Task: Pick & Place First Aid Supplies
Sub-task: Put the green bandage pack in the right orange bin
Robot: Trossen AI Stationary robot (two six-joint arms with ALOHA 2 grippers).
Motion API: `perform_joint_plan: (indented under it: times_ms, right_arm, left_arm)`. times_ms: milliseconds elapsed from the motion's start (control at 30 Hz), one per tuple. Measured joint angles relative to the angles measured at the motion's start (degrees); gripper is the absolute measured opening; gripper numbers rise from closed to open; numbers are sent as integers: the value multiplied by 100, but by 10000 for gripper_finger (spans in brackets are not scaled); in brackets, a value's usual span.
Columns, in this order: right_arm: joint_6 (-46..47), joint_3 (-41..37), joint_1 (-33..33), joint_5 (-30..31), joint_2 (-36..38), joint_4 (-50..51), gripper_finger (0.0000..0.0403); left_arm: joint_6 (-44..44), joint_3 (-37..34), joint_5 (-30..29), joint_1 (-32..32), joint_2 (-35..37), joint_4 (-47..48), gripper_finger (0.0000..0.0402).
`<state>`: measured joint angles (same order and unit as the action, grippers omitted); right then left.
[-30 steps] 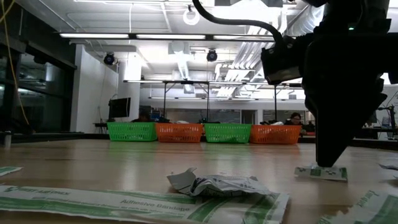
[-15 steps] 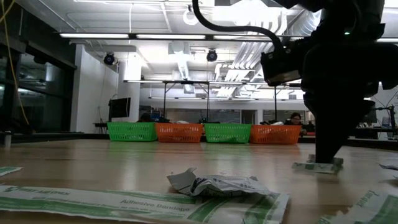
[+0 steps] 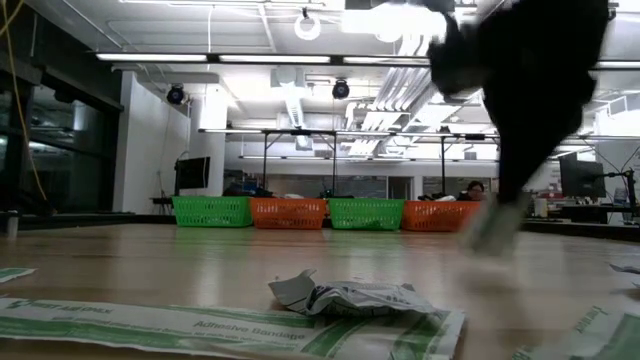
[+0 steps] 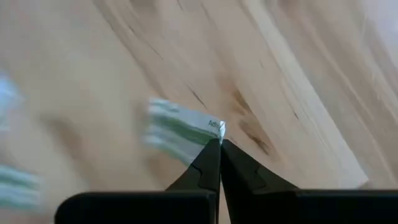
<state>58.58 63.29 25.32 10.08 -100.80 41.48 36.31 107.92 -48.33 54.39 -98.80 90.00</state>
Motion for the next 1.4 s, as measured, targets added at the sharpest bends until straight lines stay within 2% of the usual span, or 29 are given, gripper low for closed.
perform_joint_plan:
  times_ms: [300,467,600,767,933,1100,1300,1400]
  right_arm:
    - [543,24,-82,1241,1463,1072,0]
    - [567,26,-367,1944,2296,1573,0]
    - [307,26,-818,2360,2811,1843,0]
    - [-514,28,-1754,2504,3172,1915,0]
    - [-1585,28,-3025,2293,3163,1796,0]
    - [-2625,28,-4521,1830,3035,1428,0]
    - [-3770,31,-6265,562,2799,742,0]
    - [-4178,38,-6861,54,2586,504,0]
  left_arm:
    - [105,0,-343,-15,-2,-29,140]
    - [64,0,-431,-274,-2,-1,140]
    - [-208,0,-273,-634,-2,-22,140]
    - [-859,1,-75,-1306,-2,-283,140]
    - [-2169,2,497,-2186,9,-1123,140]
    - [-3789,2,1172,-3160,9,-2473,140]
    - [-5214,2,2234,-4280,9,-3707,140]
    - [-5665,2,2726,-4739,11,-4074,140]
